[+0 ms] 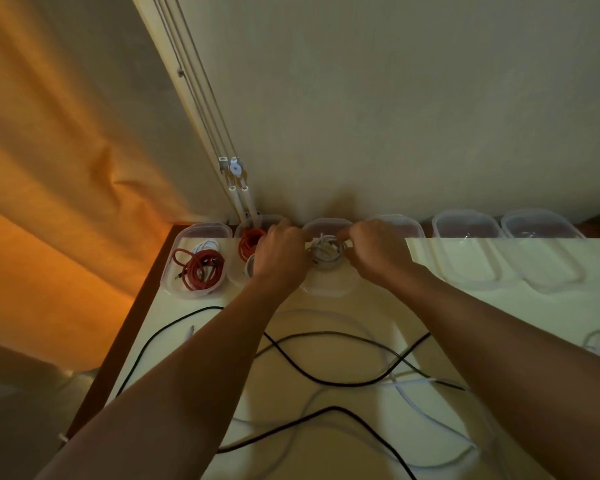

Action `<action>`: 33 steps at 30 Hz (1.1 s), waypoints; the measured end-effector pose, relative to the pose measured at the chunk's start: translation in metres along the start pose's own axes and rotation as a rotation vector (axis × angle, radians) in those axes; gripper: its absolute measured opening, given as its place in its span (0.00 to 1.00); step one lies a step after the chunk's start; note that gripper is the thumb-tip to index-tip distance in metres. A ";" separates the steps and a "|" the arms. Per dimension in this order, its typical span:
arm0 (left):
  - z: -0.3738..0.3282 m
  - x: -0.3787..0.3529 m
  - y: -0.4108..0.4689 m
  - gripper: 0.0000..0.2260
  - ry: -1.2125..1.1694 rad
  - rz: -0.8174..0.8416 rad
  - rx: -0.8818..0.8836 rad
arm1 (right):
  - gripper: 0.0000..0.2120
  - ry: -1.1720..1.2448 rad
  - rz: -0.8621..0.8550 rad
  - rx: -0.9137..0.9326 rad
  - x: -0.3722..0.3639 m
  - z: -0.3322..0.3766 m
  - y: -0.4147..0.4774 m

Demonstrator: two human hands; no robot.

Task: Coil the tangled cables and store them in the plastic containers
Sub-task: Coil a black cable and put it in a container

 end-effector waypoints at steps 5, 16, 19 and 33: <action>-0.002 0.021 -0.023 0.12 -0.136 -0.092 -0.059 | 0.13 0.191 -0.083 -0.002 0.028 -0.001 -0.021; -0.019 0.021 -0.164 0.06 -0.250 0.038 -0.062 | 0.10 0.346 0.110 -0.068 0.020 -0.001 -0.165; -0.023 0.009 -0.201 0.09 -0.183 0.158 -0.066 | 0.11 0.266 0.235 -0.157 0.003 -0.006 -0.209; -0.054 0.039 -0.247 0.04 -0.170 -0.095 -0.139 | 0.17 0.469 -0.003 -0.154 0.016 0.019 -0.281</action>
Point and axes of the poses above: each hand's wrist, its own y-axis towards the middle knuckle, its own x-axis out of the back of the hand, z = x × y, the point moved 8 cm from there along y, towards the middle knuckle, and after that the axes turned 4 degrees about -x, right-handed, at the moved point
